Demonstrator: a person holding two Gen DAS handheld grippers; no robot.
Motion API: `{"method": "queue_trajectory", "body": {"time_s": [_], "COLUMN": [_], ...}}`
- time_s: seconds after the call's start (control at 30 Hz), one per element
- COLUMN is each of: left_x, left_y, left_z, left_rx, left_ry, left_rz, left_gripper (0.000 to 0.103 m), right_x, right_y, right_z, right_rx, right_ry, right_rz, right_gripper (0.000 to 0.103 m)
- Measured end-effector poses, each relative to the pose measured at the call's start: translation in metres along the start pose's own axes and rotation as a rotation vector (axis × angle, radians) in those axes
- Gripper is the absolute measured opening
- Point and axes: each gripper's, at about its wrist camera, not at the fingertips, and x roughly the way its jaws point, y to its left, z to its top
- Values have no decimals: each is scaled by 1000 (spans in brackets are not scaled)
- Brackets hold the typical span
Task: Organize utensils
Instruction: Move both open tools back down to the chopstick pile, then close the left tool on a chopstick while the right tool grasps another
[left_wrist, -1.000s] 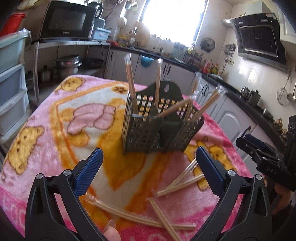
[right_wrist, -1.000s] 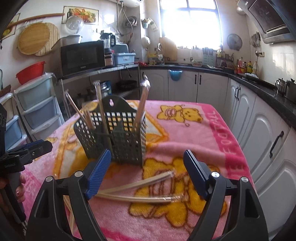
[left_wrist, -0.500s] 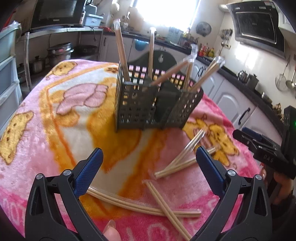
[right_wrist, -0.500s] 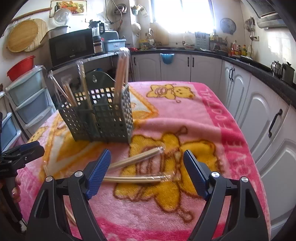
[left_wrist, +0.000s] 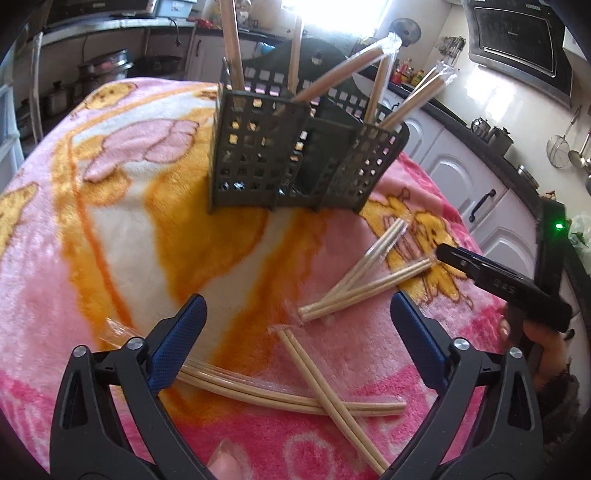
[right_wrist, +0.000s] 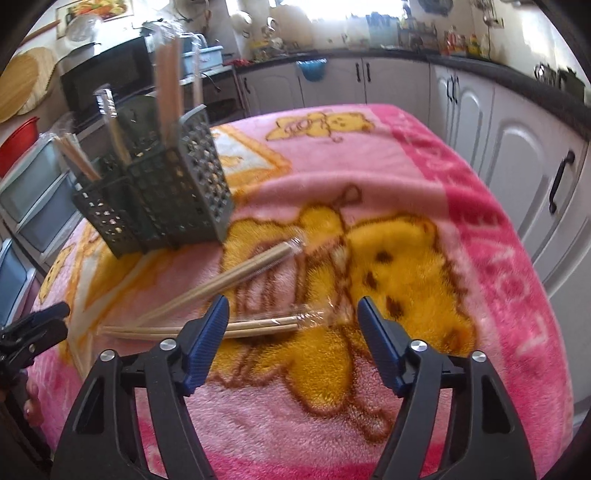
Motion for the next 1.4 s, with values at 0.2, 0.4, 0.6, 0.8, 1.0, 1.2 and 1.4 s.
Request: {"method": "queue_trajectory", "body": {"time_s": [0.2,0.4,0.6,0.8,1.0,1.2,1.4], "left_x": [10,23,23,23,19,8,-3], "left_y": [0,4,3,10,16,12,9], "left_z": [-4,-11,-13,-14,-13,-5,1], "left_rx": [-7,-60,-50,-53,-74,-64,-57], "left_ry": [42,104,109,102,90,47,-4], "left_rz": [-14,-42,-19,12,11,-9,-20], "left_gripper": [65,55,39,20,12,8,7], "right_x": [15,21,22,23,18,1,-21], "right_y": [-4,1,3,-6,-9,-12,-8], "right_z": [-3,-4,-7,-7,-5,0,5], "right_rx": [27,4,-3,44,69,85,65], "right_ry": [49,63,56,47,17,-44,-120], "right_rz": [-7,-27,-23,7,14,8,-22], "right_gripper": [50,39,23,7,3,3,3]}}
